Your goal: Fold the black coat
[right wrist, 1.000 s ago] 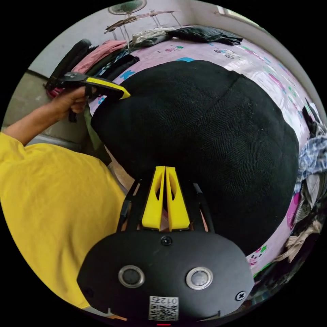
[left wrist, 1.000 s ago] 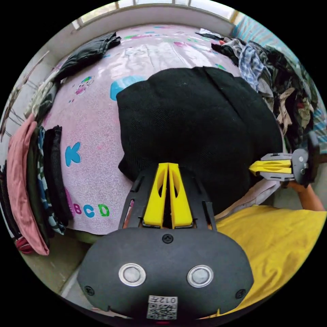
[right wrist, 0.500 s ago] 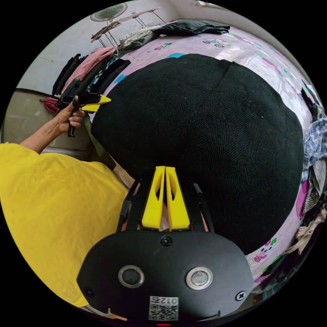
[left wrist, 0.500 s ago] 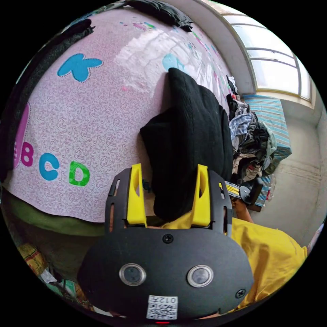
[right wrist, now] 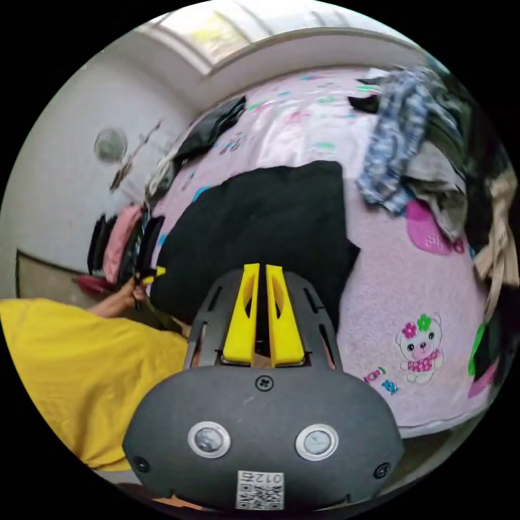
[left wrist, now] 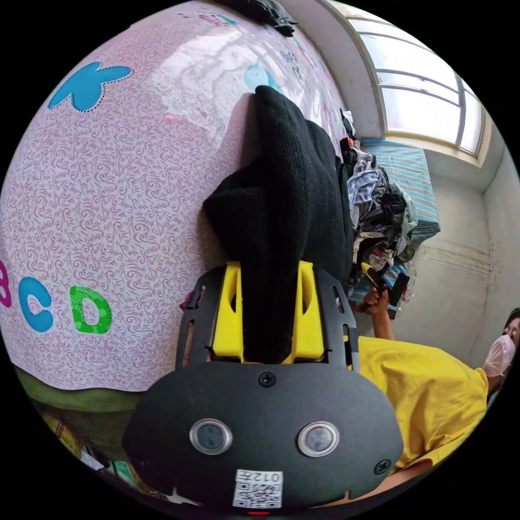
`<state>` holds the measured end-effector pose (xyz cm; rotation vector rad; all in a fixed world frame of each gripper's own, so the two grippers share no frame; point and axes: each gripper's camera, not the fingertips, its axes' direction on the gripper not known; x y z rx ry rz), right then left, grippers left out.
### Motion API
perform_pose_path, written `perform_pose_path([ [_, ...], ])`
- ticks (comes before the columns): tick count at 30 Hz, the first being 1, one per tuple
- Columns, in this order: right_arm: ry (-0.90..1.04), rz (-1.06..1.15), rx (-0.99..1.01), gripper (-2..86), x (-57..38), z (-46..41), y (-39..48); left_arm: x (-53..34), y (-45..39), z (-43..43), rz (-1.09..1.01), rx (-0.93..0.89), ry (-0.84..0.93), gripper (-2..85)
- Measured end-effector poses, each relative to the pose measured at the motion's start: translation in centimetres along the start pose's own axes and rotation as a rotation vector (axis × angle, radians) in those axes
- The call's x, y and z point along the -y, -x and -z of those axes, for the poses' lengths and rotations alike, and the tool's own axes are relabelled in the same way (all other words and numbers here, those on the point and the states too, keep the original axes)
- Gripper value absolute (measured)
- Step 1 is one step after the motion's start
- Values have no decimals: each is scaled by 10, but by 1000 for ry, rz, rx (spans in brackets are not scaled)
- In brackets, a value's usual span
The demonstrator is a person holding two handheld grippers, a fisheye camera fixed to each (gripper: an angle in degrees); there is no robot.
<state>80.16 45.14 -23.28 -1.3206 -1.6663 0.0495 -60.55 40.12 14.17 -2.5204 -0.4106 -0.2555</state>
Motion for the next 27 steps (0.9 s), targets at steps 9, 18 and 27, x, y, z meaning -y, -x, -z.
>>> perform_pose_path([
  [9, -59, -434, 459, 156, -6, 48, -194, 20, -4, 39, 35, -5, 37, 138],
  [18, 93, -394, 645, 208, 24, 56, -233, 37, -21, 67, 54, 13, 55, 137],
  [27, 115, -383, 717, 200, 43, 81, -247, 49, -43, 86, 54, 8, 58, 138],
])
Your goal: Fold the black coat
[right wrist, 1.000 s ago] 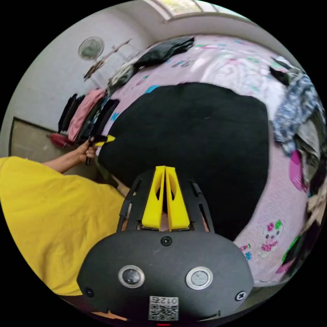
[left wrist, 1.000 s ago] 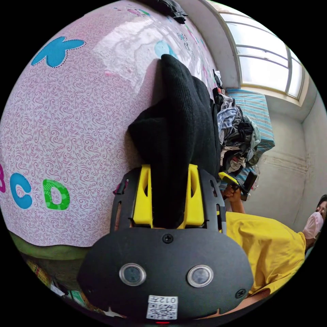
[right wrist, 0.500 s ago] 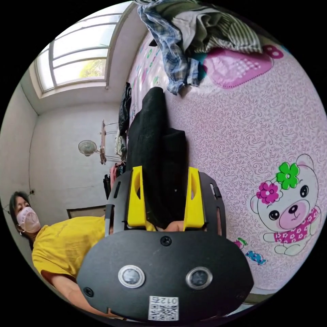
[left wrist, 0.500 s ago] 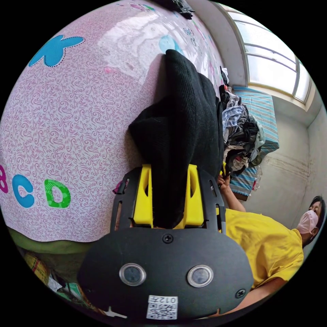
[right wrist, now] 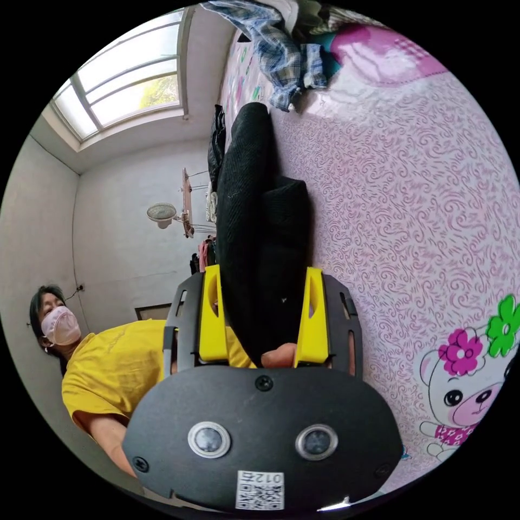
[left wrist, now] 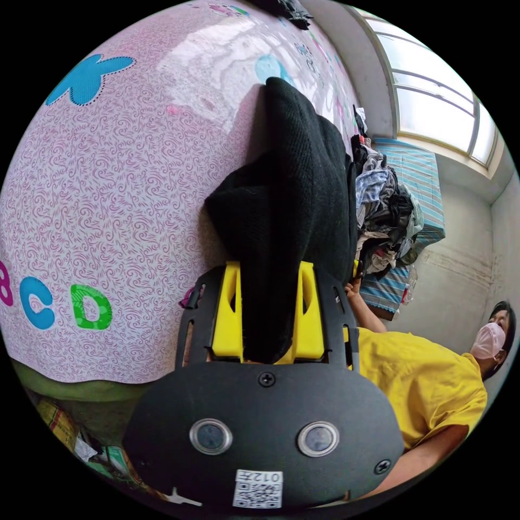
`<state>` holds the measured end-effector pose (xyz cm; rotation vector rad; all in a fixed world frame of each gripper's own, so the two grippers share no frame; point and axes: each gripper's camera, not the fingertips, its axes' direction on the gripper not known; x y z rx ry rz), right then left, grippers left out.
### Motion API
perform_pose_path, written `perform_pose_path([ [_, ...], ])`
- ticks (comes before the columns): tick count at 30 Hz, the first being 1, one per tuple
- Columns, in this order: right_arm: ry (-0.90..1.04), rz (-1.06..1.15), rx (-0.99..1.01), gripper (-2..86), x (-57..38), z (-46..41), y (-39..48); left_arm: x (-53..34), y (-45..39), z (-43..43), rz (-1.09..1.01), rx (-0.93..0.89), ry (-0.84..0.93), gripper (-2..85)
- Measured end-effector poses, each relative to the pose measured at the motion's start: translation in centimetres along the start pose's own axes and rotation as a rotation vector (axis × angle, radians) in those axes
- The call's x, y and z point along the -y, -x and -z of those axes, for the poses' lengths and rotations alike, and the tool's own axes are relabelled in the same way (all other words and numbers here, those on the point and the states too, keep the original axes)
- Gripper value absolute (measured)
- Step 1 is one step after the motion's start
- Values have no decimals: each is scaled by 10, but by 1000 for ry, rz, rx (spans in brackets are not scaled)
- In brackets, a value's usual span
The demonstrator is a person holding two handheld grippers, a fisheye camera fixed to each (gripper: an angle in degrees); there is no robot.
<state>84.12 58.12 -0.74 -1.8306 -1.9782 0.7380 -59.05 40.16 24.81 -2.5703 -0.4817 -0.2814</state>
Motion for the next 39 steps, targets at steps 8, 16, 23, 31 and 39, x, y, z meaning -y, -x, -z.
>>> perform_pose_path([
  [8, 143, 47, 7, 177, 36, -11, 28, 8, -24, 10, -16, -10, 13, 136],
  [16, 80, 22, -107, 126, 35, -25, 68, 12, -58, 18, -56, 4, -5, 127],
  [23, -5, -14, -142, 123, 24, -47, 99, 29, -101, 35, -85, 87, -50, 119],
  [31, -68, -45, -96, 149, 9, -79, 122, 60, -126, 50, -99, 77, -36, 130],
  [39, -21, -70, -72, 150, -3, -119, 126, 77, -141, 43, -145, -18, 73, 130],
])
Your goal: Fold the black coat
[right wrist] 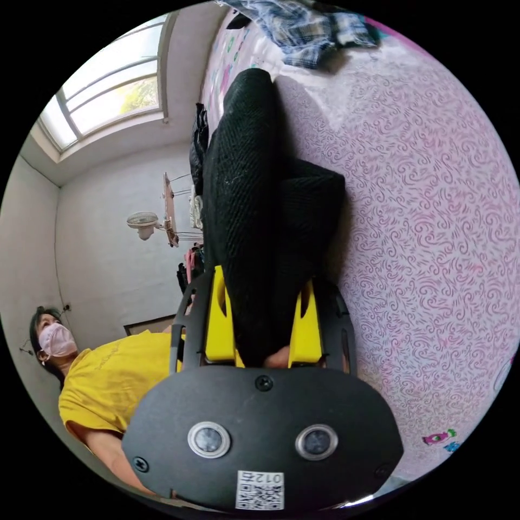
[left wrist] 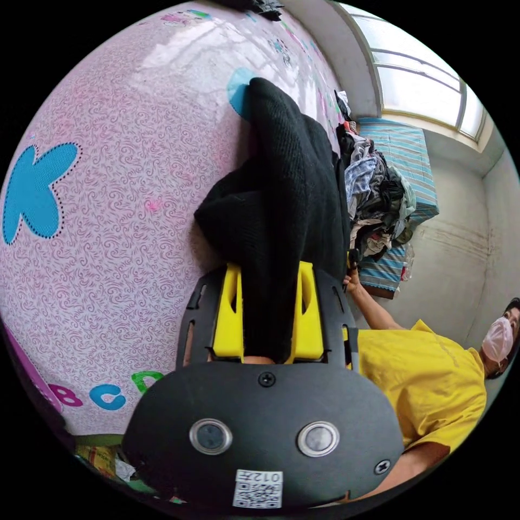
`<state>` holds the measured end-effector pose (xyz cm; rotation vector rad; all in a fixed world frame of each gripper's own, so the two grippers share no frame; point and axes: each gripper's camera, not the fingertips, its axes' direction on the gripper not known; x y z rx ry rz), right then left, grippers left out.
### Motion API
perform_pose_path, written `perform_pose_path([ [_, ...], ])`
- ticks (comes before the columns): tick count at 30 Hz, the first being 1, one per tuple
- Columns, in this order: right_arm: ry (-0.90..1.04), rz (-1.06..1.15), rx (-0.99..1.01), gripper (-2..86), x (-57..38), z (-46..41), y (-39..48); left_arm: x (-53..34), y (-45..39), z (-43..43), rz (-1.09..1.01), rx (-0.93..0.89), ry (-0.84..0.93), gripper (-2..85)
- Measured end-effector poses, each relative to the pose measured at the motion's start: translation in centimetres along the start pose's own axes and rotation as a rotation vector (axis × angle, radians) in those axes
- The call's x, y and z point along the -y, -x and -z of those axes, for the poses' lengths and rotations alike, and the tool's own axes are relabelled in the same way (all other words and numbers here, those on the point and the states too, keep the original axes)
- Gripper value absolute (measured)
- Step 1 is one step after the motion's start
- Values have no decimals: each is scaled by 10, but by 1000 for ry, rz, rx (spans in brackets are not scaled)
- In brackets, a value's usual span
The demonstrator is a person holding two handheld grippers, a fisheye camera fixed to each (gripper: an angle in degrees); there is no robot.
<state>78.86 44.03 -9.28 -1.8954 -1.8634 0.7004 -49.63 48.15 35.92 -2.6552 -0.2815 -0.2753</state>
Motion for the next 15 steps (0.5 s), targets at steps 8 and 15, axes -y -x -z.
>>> perform_pose_path([
  [8, -157, 166, -40, 102, -47, -32, 80, -6, -71, 34, -83, 51, -205, 108],
  [15, -222, 306, -66, 96, -52, -70, 145, 24, -143, 60, -238, 51, -304, 102],
])
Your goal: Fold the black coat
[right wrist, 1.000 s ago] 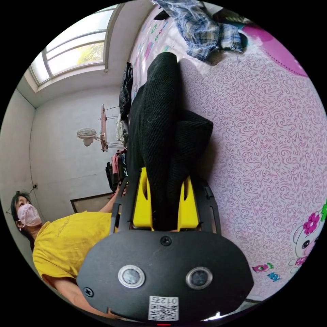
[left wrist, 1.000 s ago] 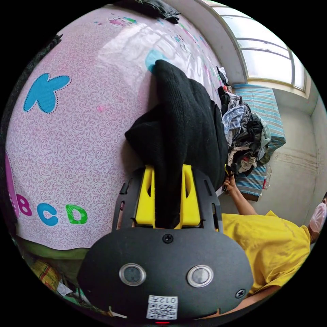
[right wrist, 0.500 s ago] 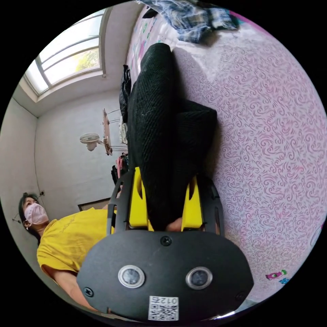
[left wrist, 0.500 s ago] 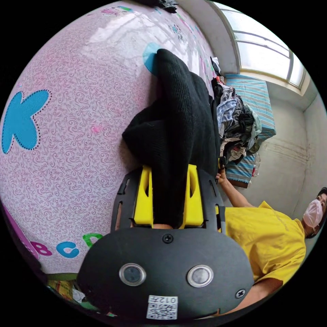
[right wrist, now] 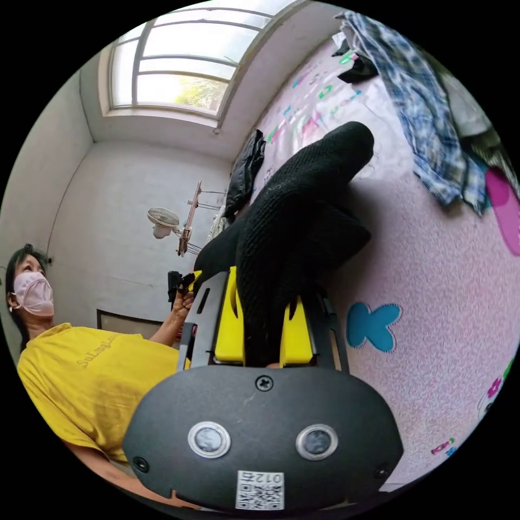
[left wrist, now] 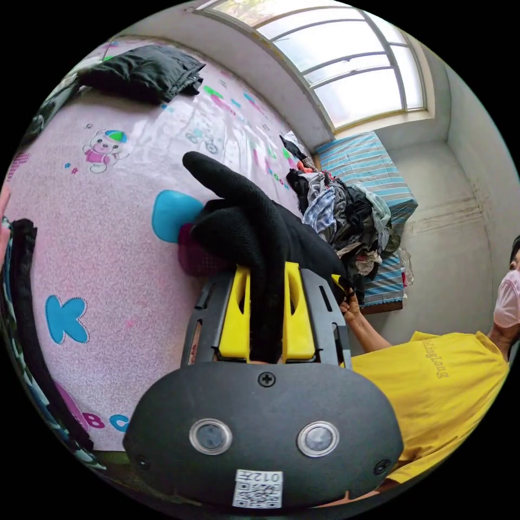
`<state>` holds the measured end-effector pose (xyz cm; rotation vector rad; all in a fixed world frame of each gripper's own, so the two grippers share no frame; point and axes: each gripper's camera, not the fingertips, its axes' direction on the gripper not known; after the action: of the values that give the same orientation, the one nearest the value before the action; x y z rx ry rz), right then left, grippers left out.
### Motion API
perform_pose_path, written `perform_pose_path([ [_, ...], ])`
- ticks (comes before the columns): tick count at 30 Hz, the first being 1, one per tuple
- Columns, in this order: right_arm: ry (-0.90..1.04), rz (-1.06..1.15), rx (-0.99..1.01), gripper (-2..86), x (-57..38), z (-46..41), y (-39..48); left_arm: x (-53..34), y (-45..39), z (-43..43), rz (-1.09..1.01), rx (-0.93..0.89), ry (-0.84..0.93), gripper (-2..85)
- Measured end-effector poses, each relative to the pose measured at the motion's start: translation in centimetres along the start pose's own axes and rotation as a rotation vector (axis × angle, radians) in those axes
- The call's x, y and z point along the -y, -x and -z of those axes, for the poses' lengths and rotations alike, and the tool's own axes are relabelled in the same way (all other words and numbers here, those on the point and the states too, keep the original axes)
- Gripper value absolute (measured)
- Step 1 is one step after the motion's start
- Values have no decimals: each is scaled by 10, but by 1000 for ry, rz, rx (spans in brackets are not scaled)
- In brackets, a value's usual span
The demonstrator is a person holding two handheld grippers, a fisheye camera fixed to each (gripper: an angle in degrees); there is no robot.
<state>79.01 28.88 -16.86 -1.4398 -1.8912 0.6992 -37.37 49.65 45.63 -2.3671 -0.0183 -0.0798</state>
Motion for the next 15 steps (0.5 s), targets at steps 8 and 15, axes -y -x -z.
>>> perform_pose_path([
  [8, -27, 154, 4, 96, 40, -61, 59, 63, -21, 10, -111, 21, -72, 98],
  [15, -2, 282, 45, 96, 122, -141, 114, 132, -10, 53, -168, 73, -279, 96],
])
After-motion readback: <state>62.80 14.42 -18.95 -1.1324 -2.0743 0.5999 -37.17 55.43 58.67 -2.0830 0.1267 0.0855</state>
